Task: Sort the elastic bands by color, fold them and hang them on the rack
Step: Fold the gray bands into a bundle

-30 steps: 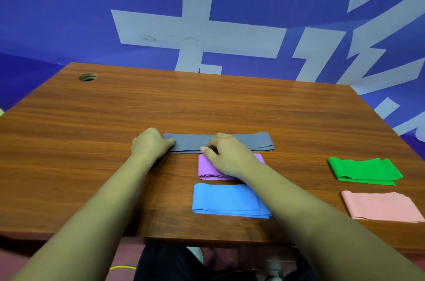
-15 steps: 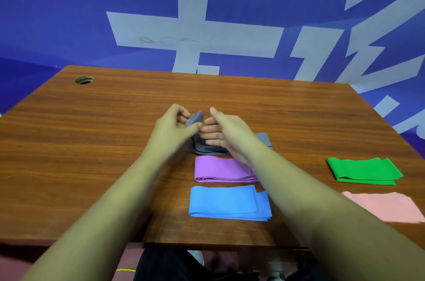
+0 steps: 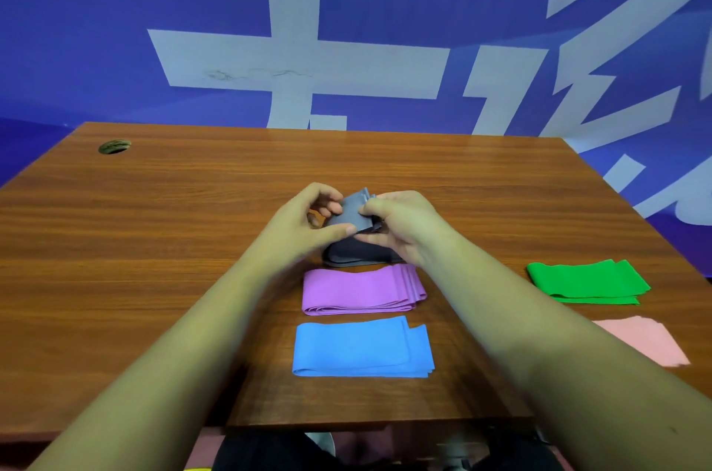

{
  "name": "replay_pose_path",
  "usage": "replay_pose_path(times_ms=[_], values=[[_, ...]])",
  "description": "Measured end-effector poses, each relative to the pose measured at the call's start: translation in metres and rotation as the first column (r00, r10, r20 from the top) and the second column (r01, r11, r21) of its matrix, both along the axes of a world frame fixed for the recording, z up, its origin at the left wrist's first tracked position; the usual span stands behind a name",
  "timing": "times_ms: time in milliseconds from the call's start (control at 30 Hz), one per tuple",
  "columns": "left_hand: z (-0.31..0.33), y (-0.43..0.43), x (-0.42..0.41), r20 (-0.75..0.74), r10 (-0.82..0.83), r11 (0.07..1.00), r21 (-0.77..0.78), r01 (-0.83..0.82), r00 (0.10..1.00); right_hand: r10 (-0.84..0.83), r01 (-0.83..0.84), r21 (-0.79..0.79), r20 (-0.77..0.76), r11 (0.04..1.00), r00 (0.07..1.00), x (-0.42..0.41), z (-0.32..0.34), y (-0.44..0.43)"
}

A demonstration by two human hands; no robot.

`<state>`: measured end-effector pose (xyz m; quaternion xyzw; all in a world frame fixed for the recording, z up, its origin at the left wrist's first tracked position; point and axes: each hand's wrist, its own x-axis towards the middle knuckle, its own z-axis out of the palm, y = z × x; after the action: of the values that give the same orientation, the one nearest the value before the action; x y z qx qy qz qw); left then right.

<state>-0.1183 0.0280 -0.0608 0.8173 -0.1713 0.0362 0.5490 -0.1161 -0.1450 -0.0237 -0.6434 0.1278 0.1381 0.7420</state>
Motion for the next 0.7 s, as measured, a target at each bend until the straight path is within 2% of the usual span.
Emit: replay_pose_path(times_ms=[67,100,200,533,600,700], values=[[-0.005,0.002,0.006,0.043,-0.007,0.991,0.134,0.001,0.999,-0.006,0.005,0.031,0.021,0.999,1.000,0.002,0.004,-0.001],[-0.007,0.002,0.009,0.014,-0.031,0.983,0.180,0.028,0.999,-0.008,0.007,0.052,0.027,0.999,1.000,0.003,0.007,-0.003],[-0.019,0.002,0.017,-0.141,-0.104,0.982,0.145,0.125,0.985,-0.004,0.001,0.114,0.028,0.994,1.000,0.005,0.014,-0.008],[-0.028,0.001,0.029,-0.202,-0.190,0.982,-0.034,0.187,0.961,-0.036,0.033,0.118,0.016,0.992,0.999,0.009,0.017,-0.034],[-0.029,0.003,0.029,-0.168,-0.169,0.986,-0.009,0.169,0.971,-0.044,0.045,0.103,-0.012,0.994,0.999,0.011,0.013,-0.041],[-0.028,0.007,0.029,-0.132,-0.137,0.983,0.108,0.151,0.982,-0.044,0.046,0.030,-0.052,0.998,0.998,0.010,0.005,-0.048]])
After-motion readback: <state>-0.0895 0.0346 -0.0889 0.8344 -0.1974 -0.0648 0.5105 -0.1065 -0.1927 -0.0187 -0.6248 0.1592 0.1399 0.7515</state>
